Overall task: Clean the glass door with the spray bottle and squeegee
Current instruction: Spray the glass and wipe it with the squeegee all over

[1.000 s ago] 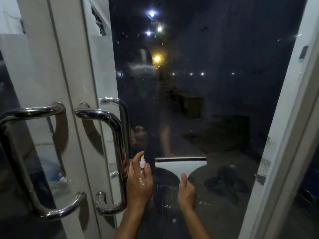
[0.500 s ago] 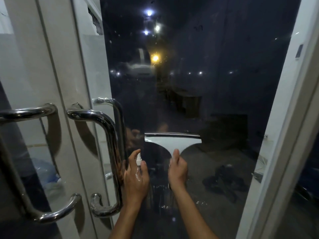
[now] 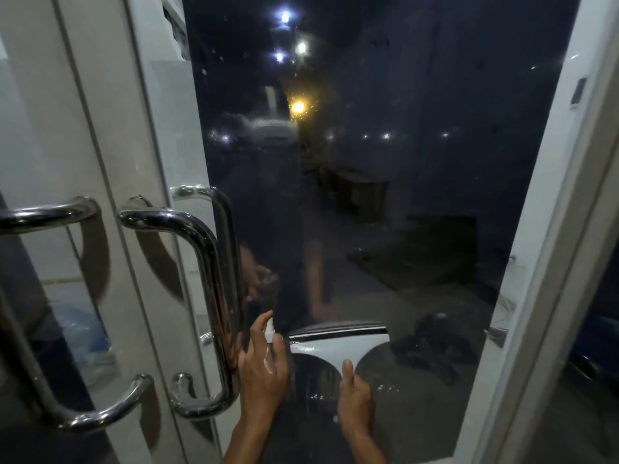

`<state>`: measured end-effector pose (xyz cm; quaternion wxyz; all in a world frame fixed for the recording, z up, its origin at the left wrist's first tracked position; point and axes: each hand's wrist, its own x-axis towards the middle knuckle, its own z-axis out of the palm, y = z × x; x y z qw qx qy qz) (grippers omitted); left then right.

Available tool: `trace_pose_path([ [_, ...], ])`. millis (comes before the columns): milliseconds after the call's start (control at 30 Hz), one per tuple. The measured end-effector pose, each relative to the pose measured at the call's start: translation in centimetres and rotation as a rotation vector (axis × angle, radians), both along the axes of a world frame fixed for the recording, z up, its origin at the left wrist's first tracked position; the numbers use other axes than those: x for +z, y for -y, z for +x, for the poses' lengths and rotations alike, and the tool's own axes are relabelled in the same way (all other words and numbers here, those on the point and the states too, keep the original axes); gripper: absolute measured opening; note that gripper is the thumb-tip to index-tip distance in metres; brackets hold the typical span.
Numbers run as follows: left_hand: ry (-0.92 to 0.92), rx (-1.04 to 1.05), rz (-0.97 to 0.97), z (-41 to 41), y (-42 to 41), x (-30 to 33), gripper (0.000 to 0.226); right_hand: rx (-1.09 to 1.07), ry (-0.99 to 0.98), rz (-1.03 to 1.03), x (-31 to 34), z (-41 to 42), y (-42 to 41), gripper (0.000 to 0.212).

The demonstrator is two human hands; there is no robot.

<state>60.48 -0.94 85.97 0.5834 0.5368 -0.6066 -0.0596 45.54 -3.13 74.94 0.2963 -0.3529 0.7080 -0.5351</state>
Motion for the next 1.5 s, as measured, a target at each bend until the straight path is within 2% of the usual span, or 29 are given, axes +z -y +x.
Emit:
trace_pose_path([
  [67, 0.005, -0.006, 0.025, -0.3, -0.1, 0.1, 0.041, 0.002, 0.045, -0.053, 1.1, 0.0, -0.3, 0.062],
  [167, -0.033, -0.032, 0.033, -1.0, -0.3, 0.6, 0.036, -0.023, 0.068, -0.203, 4.7, 0.6, -0.4, 0.068],
  [300, -0.065, -0.068, -0.122, -1.7, -0.1, 2.9, 0.036, 0.017, 0.134, -0.440, 12.9, 2.2, 1.7, 0.059],
  [433, -0.062, -0.095, -0.227, -1.9, 0.5, 5.5, 0.035, 0.010, 0.063, -0.467, 18.4, 2.6, 4.0, 0.060],
  [533, -0.083, -0.090, -0.182, -1.9, 0.7, 5.9, 0.038, -0.017, 0.045, -0.343, 15.7, 2.5, 3.7, 0.058],
  [767, -0.095, -0.051, -0.152, -2.4, 0.8, 5.0, 0.035, -0.045, -0.027, 0.032, 3.2, 0.5, -1.2, 0.058],
  [867, -0.095, -0.050, -0.161, -3.0, 0.5, 5.5, 0.034, 0.004, 0.045, 0.076, 1.4, -0.5, -3.3, 0.048],
  [967, -0.129, -0.101, -0.117, -3.2, 0.4, 6.3, 0.040, -0.003, 0.019, 0.028, 1.4, -1.9, -3.2, 0.044],
  [1000, -0.132, -0.131, -0.126, -3.1, 0.8, 7.3, 0.044, 0.049, 0.008, -0.006, 2.6, -2.3, -2.9, 0.046],
  [1067, -0.105, -0.189, -0.156, -2.9, 1.3, 9.2, 0.047, 0.135, -0.066, -0.056, 5.2, -2.9, -2.7, 0.034],
  [1200, -0.023, -0.220, -0.287, -2.2, 2.4, 15.8, 0.032, 0.193, -0.272, -0.117, 11.6, -4.7, -1.3, 0.060],
  [1367, 0.036, -0.136, -0.519, -0.9, 3.6, 24.6, 0.034, 0.357, -0.466, -0.396, 20.3, -7.5, 0.2, 0.055],
  [1500, 0.002, -0.095, -0.618, 0.4, 4.2, 28.2, 0.033, 0.394, -0.707, -0.520, 26.6, -9.6, 0.9, 0.059],
])
